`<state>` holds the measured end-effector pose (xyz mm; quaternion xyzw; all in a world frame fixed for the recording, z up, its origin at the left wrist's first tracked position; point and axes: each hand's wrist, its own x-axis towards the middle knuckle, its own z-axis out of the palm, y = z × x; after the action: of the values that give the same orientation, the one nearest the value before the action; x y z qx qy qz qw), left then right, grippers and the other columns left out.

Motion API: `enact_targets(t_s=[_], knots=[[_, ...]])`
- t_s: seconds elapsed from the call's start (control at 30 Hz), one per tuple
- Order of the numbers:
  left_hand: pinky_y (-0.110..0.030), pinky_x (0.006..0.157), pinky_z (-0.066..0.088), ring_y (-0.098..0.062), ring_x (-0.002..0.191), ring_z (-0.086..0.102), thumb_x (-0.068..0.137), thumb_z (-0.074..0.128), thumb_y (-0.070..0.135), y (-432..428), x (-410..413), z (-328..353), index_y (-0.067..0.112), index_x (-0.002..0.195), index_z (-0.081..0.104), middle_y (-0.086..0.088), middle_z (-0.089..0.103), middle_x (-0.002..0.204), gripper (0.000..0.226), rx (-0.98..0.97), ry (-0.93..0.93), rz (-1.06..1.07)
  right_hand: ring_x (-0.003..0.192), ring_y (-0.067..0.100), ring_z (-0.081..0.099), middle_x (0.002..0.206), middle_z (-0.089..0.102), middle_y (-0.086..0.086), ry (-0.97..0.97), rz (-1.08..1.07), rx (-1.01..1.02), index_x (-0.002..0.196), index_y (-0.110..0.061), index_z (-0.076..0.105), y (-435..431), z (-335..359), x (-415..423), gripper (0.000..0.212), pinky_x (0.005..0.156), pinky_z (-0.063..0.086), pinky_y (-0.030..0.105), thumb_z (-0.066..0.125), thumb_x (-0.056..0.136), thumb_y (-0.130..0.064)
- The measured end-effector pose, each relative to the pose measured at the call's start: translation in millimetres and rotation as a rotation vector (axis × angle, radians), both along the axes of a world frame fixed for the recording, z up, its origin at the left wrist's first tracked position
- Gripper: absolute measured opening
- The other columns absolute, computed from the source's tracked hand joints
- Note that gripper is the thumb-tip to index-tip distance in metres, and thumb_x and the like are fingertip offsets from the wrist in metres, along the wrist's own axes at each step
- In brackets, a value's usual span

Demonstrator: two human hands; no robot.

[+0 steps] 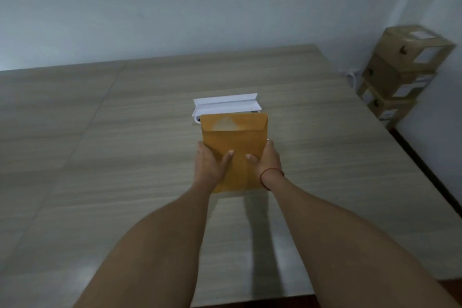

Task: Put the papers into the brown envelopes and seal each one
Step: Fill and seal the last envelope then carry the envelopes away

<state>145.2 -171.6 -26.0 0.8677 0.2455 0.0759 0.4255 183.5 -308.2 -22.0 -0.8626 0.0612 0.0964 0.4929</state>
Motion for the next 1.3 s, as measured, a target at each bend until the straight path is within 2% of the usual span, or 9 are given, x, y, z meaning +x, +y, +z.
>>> enact_targets(t_s=[0.27,0.4,0.5,0.63,0.7,0.83,1.03,1.17,1.3], knots=[[-0.043,0.101,0.039,-0.035,0.127,0.043,0.084,0.067,0.043,-145,50,79,0.001,0.136,0.027,-0.019,0.041,0.138,0.078,0.032,-0.017,-0.434,0.134,0.03,0.042,0.147,0.041,0.009,0.031,-0.361,0.099,0.147,-0.014,0.026,-146,69,-3,0.068,0.11,0.037,0.043,0.062,0.09,-0.024],[-0.046,0.108,0.036,-0.037,0.135,0.036,0.085,0.061,0.051,-252,47,98,0.0,0.146,0.015,-0.02,0.031,0.149,0.092,0.077,0.074,-0.645,0.113,0.028,0.055,0.127,0.057,0.008,0.07,-0.499,0.041,0.132,-0.014,0.047,-251,96,-39,0.047,0.094,0.047,0.038,0.058,0.087,-0.021],[-0.045,0.108,0.035,-0.036,0.135,0.036,0.086,0.058,0.052,-336,27,111,-0.001,0.146,0.014,-0.019,0.03,0.15,0.092,0.097,0.077,-0.859,0.096,0.025,0.054,0.112,0.057,0.008,0.083,-0.662,0.032,0.121,-0.013,0.051,-326,116,-85,0.035,0.081,0.045,0.035,0.056,0.087,-0.021],[-0.045,0.103,0.039,-0.037,0.131,0.041,0.087,0.055,0.054,-445,-18,131,0.001,0.147,0.013,-0.017,0.033,0.148,0.09,0.157,0.07,-1.073,0.098,0.031,0.058,0.11,0.061,0.01,0.075,-0.862,-0.002,0.116,-0.011,0.055,-420,128,-151,0.043,0.088,0.05,0.041,0.055,0.078,-0.033],[-0.044,0.101,0.04,-0.036,0.131,0.042,0.088,0.053,0.054,-499,-47,140,0.0,0.145,0.016,-0.016,0.034,0.147,0.087,0.177,0.05,-1.183,0.097,0.032,0.06,0.107,0.063,0.01,0.057,-0.973,-0.006,0.111,-0.01,0.056,-464,134,-190,0.042,0.09,0.051,0.044,0.055,0.076,-0.034],[-0.044,0.103,0.039,-0.036,0.132,0.041,0.088,0.054,0.054,-606,-114,150,0.0,0.144,0.018,-0.017,0.036,0.146,0.086,0.187,0.019,-1.342,0.096,0.029,0.058,0.103,0.06,0.007,-0.008,-1.179,0.032,0.109,-0.009,0.056,-549,146,-272,0.029,0.083,0.047,0.034,0.056,0.086,-0.027],[-0.043,0.097,0.043,-0.036,0.126,0.048,0.085,0.057,0.055,-775,-263,158,0.004,0.141,0.026,-0.014,0.044,0.141,0.082,0.18,0.016,-1.566,0.095,0.029,0.058,0.105,0.061,0.009,0.012,-1.425,0.003,0.103,-0.012,0.059,-683,150,-436,0.025,0.08,0.048,0.035,0.056,0.084,-0.027],[-0.041,0.097,0.043,-0.035,0.125,0.048,0.083,0.06,0.053,-869,-383,159,0.004,0.141,0.028,-0.013,0.045,0.14,0.083,0.147,0.013,-1.761,0.107,0.034,0.058,0.118,0.061,0.013,0.031,-1.616,0.034,0.121,-0.009,0.055,-754,147,-566,0.046,0.094,0.048,0.044,0.056,0.082,-0.033],[-0.041,0.099,0.044,-0.034,0.127,0.047,0.08,0.06,0.056,-937,-505,157,0.003,0.143,0.028,-0.013,0.044,0.142,0.088,0.133,0.037,-1.953,0.104,0.032,0.056,0.114,0.056,0.011,0.001,-1.792,0.056,0.129,-0.005,0.044,-796,146,-691,0.054,0.084,0.046,0.039,0.057,0.083,-0.029]])
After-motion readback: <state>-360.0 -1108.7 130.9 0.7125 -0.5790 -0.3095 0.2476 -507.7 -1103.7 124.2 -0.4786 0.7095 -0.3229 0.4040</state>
